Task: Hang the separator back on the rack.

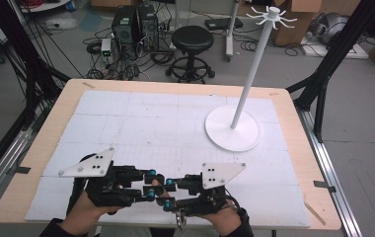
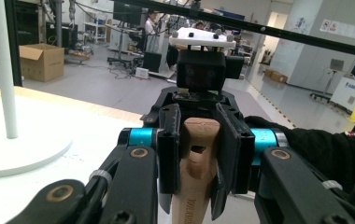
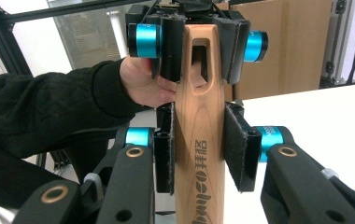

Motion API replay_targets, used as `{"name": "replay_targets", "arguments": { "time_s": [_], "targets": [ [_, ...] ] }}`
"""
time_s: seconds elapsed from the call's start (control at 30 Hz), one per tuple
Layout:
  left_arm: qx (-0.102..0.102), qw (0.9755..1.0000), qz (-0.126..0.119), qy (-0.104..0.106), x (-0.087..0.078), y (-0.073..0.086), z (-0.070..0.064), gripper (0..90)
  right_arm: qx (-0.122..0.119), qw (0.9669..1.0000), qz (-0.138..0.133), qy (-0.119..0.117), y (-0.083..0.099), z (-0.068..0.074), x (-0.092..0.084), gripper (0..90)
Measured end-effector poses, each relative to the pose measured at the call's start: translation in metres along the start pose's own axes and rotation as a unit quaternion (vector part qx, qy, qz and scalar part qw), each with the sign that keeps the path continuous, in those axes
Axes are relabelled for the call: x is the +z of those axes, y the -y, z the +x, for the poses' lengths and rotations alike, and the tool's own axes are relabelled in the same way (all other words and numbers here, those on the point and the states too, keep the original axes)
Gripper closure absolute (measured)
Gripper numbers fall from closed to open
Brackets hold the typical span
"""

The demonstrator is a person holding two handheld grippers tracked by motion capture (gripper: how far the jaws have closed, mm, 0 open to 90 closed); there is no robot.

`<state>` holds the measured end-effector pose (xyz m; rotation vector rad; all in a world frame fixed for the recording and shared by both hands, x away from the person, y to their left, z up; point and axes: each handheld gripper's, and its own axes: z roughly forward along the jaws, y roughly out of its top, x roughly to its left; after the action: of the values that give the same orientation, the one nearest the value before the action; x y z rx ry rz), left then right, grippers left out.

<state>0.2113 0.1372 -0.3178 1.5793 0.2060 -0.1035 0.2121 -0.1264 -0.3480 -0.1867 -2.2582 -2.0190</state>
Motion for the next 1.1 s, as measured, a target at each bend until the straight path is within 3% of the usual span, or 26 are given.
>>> {"name": "replay_targets", "arguments": {
  "time_s": [0.2,0.4,0.5,0.7,0.77,0.9,1.0,1.1],
  "targets": [
    [0.006,0.9998,-0.002,-0.020,-0.001,-0.002,-0.003,71.6,0.002,1.0000,-0.007,0.005,-0.001,0.000,0.001,65.7],
    [0.016,0.9985,-0.001,-0.052,-0.006,-0.009,-0.007,71.9,0.028,0.9987,-0.014,0.040,-0.001,-0.002,-0.002,43.4],
    [0.017,0.9961,0.003,-0.087,-0.010,-0.013,-0.009,72.0,0.024,0.9976,-0.015,0.063,-0.002,-0.001,-0.002,37.9],
    [0.020,0.9875,0.006,-0.156,-0.015,-0.017,-0.014,72.0,0.001,0.9910,0.005,0.133,-0.004,0.007,0.008,33.3],
    [0.025,0.9829,0.007,-0.182,-0.015,-0.018,-0.016,72.1,-0.008,0.9888,0.015,0.148,-0.004,0.009,0.012,31.7],
    [0.029,0.9766,0.005,-0.213,-0.011,-0.020,-0.020,72.1,-0.028,0.9840,0.033,0.173,-0.003,0.014,0.021,29.9],
    [0.030,0.9710,-0.003,-0.237,-0.007,-0.023,-0.023,72.1,-0.040,0.9773,0.049,0.202,-0.001,0.017,0.026,30.3],
    [0.030,0.9674,-0.009,-0.251,-0.004,-0.024,-0.026,72.1,-0.036,0.9762,0.051,0.208,0.001,0.016,0.028,31.3]
  ]
}}
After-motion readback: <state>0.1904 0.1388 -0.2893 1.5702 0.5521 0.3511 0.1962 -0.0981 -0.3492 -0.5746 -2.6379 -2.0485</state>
